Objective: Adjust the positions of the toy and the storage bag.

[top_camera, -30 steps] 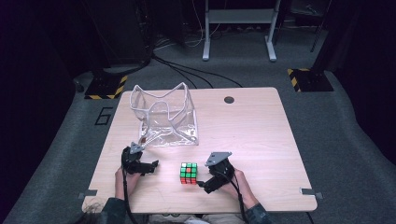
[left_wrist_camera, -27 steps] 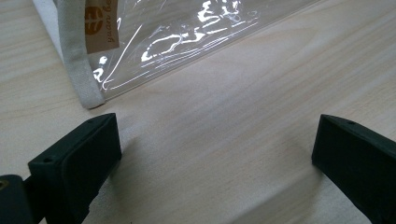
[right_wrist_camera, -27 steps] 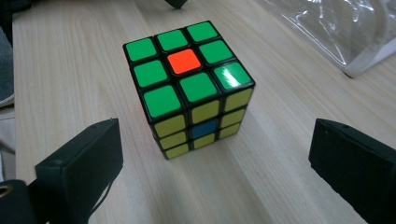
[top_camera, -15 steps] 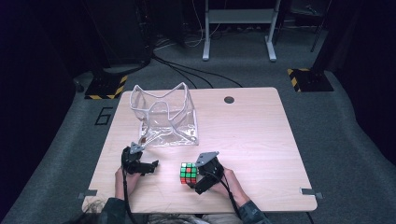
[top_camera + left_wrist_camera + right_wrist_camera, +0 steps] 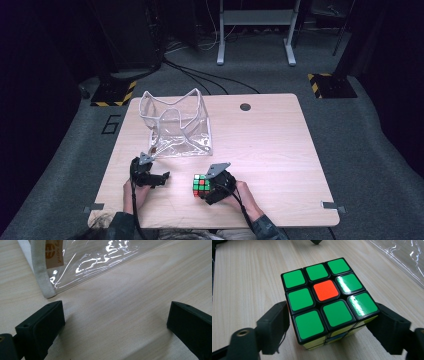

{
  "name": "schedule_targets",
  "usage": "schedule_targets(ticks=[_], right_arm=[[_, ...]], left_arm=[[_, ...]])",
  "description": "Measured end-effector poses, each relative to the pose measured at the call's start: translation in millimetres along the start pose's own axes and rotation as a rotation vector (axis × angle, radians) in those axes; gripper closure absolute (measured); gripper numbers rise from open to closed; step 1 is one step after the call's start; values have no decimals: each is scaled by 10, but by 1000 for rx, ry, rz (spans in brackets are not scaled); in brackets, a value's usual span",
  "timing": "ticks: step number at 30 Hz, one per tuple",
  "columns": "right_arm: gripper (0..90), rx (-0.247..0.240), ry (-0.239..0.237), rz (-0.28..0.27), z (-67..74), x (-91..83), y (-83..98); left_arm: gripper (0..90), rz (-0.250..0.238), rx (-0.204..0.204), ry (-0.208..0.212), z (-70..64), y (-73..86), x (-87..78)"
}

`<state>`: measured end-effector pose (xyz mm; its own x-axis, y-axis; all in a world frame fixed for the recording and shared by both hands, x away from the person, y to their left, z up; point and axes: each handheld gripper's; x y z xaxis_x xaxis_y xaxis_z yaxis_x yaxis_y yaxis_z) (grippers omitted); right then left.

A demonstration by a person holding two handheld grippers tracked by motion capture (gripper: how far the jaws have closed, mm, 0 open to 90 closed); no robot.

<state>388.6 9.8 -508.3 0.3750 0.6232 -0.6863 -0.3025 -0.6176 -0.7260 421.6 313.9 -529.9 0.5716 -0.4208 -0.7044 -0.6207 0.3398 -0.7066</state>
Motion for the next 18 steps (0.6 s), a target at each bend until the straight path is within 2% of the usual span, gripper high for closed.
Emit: schedule_targets(ticks=[7,18], right_arm=[[323,9,26,17,9,3,8],[333,8,53,13,36,-12,17]], left_arm=[[11,0,-1,0,-1,0,0],[11,0,1,1,-1,0,0]])
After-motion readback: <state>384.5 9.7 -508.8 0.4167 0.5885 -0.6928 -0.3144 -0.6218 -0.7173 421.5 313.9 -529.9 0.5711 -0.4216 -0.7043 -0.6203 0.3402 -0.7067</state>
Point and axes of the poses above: each handheld gripper's, and its own axes: x roughly forward along the jaws, y roughly out of its underside, z roughly to its left, and after that the axes turned 6 degrees about y, right-handed
